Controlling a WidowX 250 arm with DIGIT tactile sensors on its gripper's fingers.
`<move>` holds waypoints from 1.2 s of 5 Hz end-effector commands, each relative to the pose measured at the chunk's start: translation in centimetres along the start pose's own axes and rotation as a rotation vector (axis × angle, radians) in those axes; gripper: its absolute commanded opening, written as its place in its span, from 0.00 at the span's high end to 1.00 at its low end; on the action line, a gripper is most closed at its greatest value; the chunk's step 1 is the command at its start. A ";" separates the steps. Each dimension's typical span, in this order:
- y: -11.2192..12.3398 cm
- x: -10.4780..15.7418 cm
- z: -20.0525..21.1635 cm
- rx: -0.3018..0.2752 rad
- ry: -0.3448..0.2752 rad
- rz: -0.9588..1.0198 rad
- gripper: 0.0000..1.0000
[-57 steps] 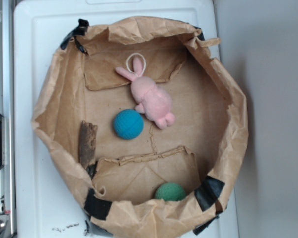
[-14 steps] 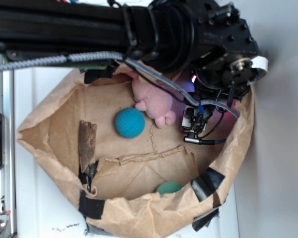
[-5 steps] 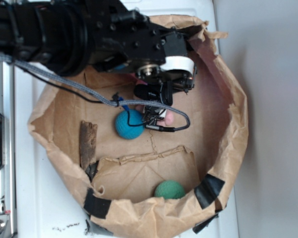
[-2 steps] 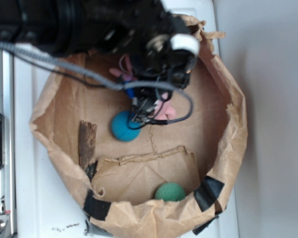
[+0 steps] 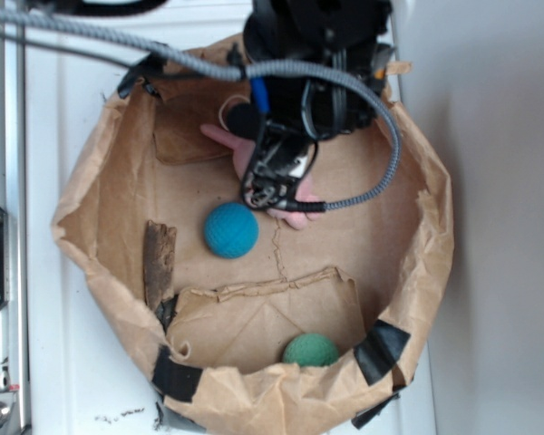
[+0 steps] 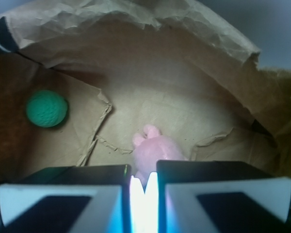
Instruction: Grab the pink bunny.
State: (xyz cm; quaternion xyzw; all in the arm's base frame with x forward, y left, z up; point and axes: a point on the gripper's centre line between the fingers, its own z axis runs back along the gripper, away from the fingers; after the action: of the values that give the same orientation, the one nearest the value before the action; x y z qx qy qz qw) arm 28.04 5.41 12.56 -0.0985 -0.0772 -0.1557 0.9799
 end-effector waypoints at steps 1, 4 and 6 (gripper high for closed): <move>0.8 0.2 1.6 0.077 -0.062 -0.023 0.00; 2.5 -0.7 -3.5 0.131 -0.033 -0.042 0.00; 3.0 0.3 -6.7 0.138 0.005 -0.030 0.00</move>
State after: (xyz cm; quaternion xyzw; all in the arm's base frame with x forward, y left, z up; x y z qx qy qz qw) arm 29.08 6.25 3.95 -0.0434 -0.0598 -0.1574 0.9848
